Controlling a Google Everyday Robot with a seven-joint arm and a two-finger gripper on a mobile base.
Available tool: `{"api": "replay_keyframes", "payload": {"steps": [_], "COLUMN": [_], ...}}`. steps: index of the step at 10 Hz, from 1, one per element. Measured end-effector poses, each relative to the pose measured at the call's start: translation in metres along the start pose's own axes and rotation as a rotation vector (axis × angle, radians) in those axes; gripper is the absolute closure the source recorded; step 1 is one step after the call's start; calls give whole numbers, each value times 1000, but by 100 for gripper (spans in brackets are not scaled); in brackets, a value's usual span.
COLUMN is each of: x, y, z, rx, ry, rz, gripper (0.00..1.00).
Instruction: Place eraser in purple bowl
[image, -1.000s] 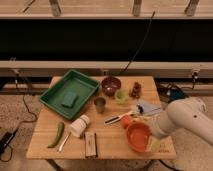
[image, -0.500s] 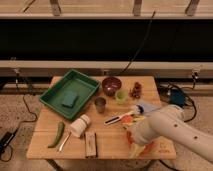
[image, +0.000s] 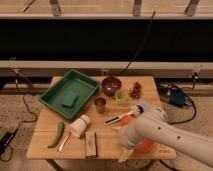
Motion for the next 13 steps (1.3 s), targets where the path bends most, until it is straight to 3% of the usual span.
{"api": "replay_keyframes", "payload": {"steps": [7, 10, 13], "x": [0, -20, -64], "y": [1, 14, 16], "z": [1, 26, 70], "rx": [-4, -47, -105], "ry": [-1, -11, -39], "rz": [-1, -53, -109], "gripper": [20, 20, 20]}}
